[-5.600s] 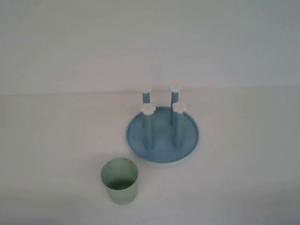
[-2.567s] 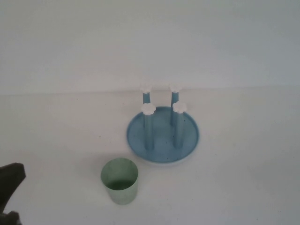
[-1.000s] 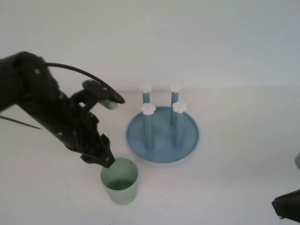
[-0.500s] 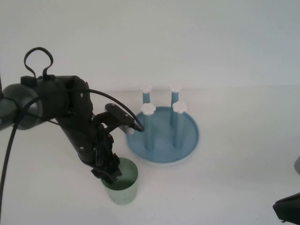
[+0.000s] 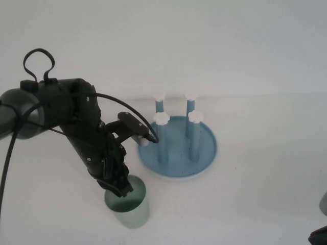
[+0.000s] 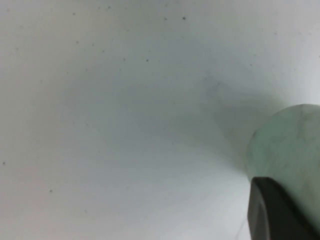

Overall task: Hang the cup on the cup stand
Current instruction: Pick up the cup from the table, then adjust the cup with two arms

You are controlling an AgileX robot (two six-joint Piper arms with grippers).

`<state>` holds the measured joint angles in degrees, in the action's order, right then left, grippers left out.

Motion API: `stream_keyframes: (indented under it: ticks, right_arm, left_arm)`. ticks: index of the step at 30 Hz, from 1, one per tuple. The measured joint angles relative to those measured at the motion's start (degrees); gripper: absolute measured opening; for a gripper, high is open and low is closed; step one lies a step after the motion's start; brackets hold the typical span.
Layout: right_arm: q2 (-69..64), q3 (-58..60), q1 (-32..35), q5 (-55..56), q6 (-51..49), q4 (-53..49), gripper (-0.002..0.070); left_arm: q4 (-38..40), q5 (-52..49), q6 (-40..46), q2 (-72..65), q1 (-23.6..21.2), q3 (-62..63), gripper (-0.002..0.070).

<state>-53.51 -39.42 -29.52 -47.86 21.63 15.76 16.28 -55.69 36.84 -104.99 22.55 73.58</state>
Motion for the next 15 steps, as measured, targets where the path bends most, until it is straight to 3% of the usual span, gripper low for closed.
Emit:
stream_keyframes:
  ticks: [6, 12, 15]
  right_arm:
    - [0.0, 0.1, 0.0, 2.86, 1.66, -4.48, -0.0001]
    - [-1.38, -2.57, 0.0, 10.33, 3.84, -4.76, -0.0001]
    - [-3.18, -5.3, 0.0, 11.6, 10.63, -4.86, -0.0001]
  left_arm:
    - [3.57, -6.5, 2.92, 1.14, -2.52, 3.19, 0.0011]
    - [21.37, -13.52, 11.98, 4.15, -9.85, 5.5, 0.0011]
    - [28.89, -13.41, 15.21, 6.08, -13.75, 5.5, 0.0011]
